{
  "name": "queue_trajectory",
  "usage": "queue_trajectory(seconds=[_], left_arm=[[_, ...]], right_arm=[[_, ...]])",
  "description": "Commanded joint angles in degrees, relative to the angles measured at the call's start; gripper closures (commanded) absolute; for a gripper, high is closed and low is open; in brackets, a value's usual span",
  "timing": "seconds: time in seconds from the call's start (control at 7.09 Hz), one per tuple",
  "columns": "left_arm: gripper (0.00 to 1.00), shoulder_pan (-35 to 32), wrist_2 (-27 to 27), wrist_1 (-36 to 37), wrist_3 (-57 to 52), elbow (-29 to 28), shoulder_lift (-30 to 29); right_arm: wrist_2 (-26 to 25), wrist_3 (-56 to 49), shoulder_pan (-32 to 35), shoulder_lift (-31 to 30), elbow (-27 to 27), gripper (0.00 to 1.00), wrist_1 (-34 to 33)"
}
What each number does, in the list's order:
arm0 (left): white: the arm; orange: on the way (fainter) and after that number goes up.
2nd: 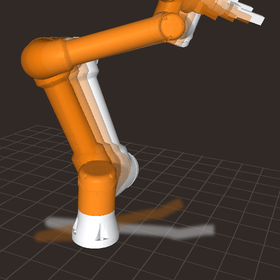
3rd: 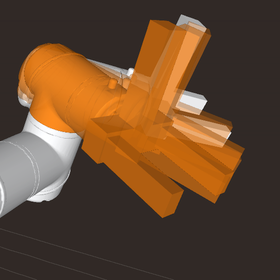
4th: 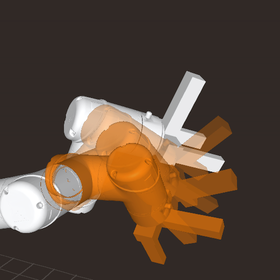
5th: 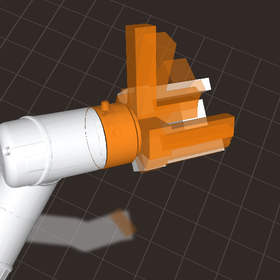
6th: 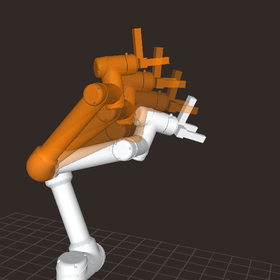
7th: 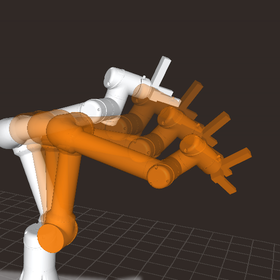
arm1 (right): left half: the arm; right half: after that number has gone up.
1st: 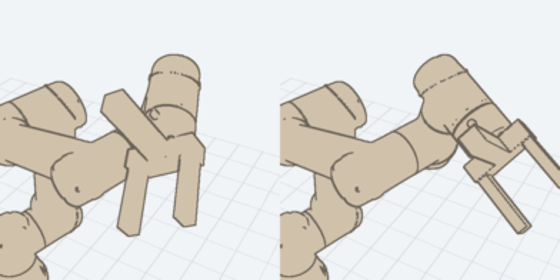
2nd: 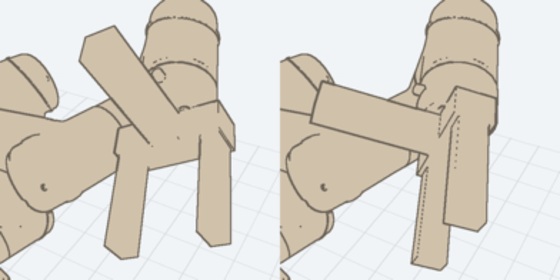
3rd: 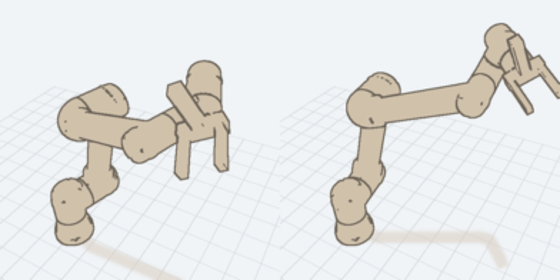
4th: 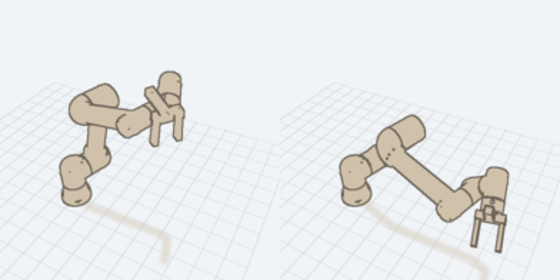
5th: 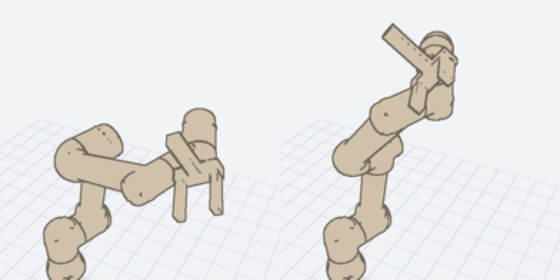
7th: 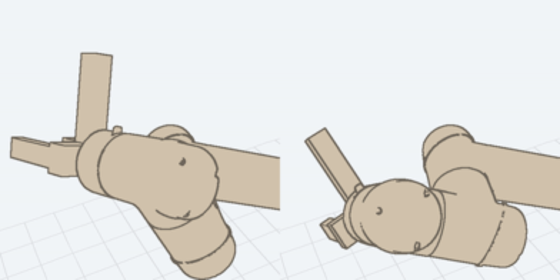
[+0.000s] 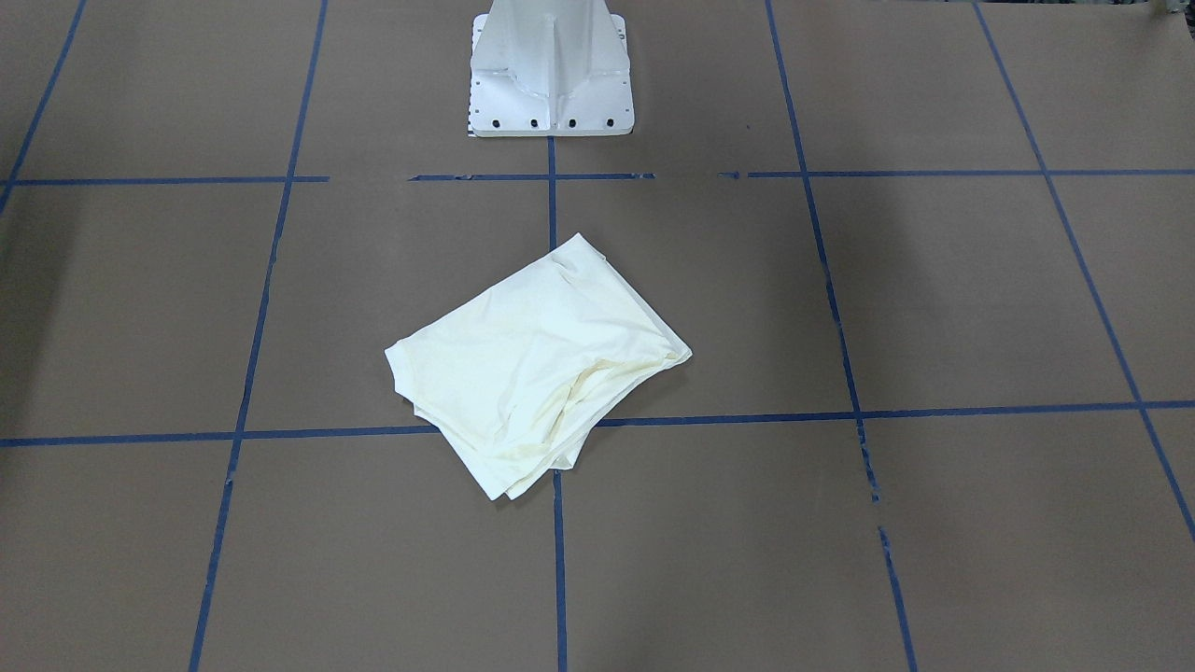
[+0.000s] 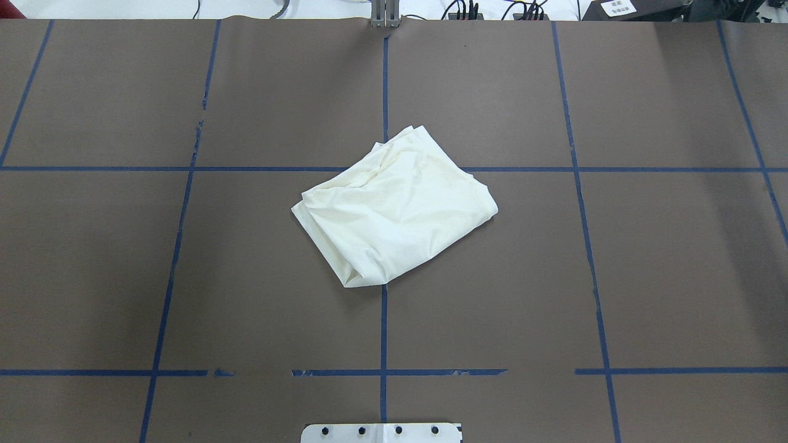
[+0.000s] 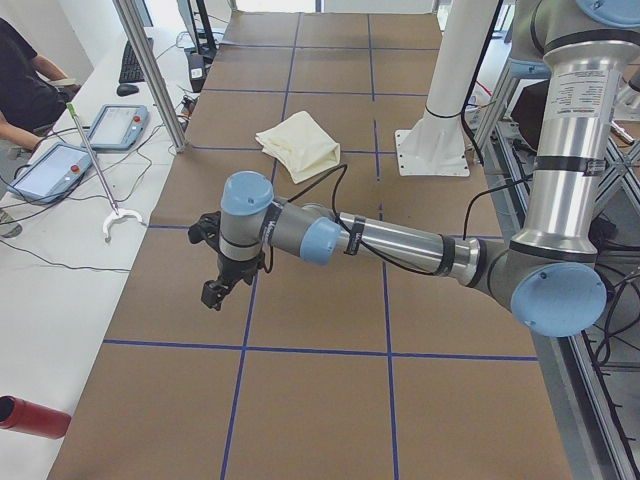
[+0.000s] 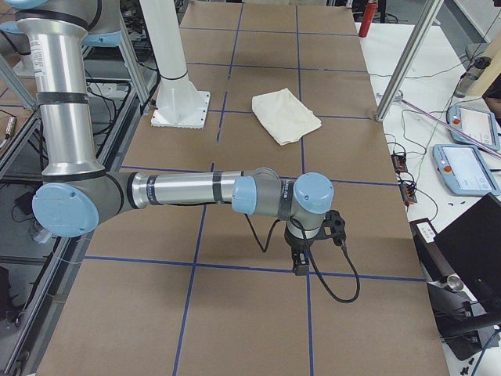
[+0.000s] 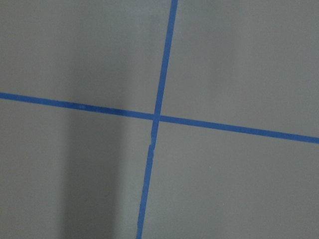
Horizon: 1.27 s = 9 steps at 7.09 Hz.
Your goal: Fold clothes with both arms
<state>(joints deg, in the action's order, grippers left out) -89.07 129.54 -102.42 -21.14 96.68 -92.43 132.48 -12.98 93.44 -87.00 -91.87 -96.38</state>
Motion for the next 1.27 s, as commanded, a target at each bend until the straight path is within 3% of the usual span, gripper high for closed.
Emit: queue_trajectory(seconds=[0.0, 0.28, 0.71, 0.85, 1.13], left_arm=[[0.0, -0.67, 2.73, -6.55, 0.23, -3.14, 5.65], [0.0, -0.76, 2.29, -4.12, 3.81, -3.61, 7.25], [0.0, -0.49, 1.5, 8.95, 7.85, -0.45, 6.65], [0.0, -0.41, 1.5, 14.82, 8.22, -1.13, 3.25], [0.0, -0.49, 1.59, 16.38, 8.14, -0.97, 2.6]], right_arm=[[-2.12, 0.23, 0.17, -3.35, -2.07, 0.0, 4.26], [-2.05, 4.69, 0.17, -4.76, -1.3, 0.0, 4.18], [-1.96, 5.59, 0.17, -4.85, -0.95, 0.0, 4.18], [-1.52, 9.43, 0.17, -5.11, -0.77, 0.0, 3.92], [2.95, 19.43, 0.08, -5.46, -2.51, 0.0, 5.4]])
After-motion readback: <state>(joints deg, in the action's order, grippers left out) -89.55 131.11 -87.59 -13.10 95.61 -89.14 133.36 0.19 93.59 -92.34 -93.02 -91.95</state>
